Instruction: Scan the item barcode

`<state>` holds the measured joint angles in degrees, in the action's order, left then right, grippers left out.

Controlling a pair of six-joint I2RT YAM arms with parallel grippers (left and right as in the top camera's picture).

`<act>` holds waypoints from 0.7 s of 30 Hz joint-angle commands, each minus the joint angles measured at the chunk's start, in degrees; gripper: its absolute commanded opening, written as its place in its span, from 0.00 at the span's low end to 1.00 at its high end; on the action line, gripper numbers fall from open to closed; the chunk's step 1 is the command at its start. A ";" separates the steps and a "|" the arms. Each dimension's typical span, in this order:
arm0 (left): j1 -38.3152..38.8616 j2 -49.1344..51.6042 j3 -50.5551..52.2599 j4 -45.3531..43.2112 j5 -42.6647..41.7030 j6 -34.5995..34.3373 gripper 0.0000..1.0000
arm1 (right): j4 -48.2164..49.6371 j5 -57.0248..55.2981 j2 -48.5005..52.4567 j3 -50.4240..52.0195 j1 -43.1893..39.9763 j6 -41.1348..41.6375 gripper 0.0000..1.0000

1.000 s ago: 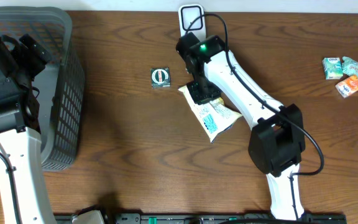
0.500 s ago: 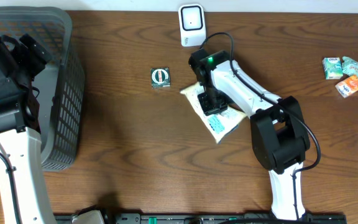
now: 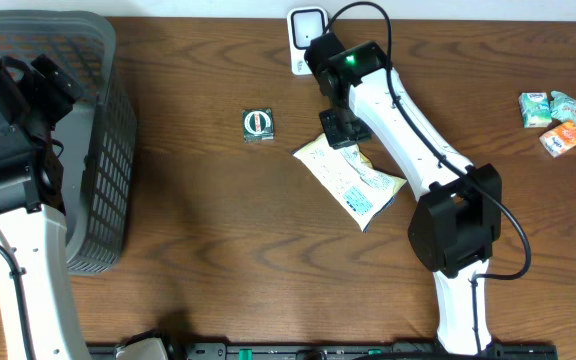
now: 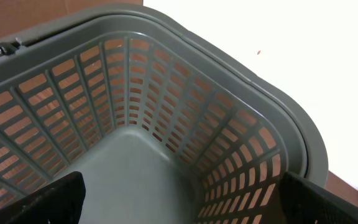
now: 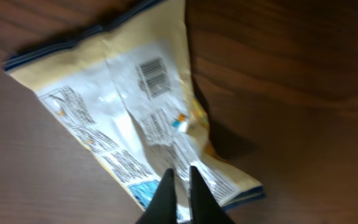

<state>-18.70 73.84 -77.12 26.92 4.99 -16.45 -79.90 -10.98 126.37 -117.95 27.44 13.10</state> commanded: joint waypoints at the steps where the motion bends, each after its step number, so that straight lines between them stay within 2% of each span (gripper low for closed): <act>1: -0.26 0.11 -0.90 0.02 0.13 0.57 0.98 | 2.38 3.72 -0.02 2.51 0.17 0.17 0.01; 12: -0.26 0.11 -0.90 0.02 0.15 0.57 0.98 | 22.75 8.04 0.02 20.79 1.20 2.93 0.01; 16: -0.26 0.11 -0.90 0.02 0.15 0.57 0.98 | 22.84 7.76 -0.13 18.75 1.64 1.73 0.01; 21: -0.26 0.11 -0.90 0.02 0.15 0.57 0.98 | 12.87 3.50 -0.13 7.76 0.83 0.37 0.01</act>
<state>-18.70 73.84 -77.12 26.94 5.02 -16.45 -64.12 -5.93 126.52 -103.66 28.29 14.63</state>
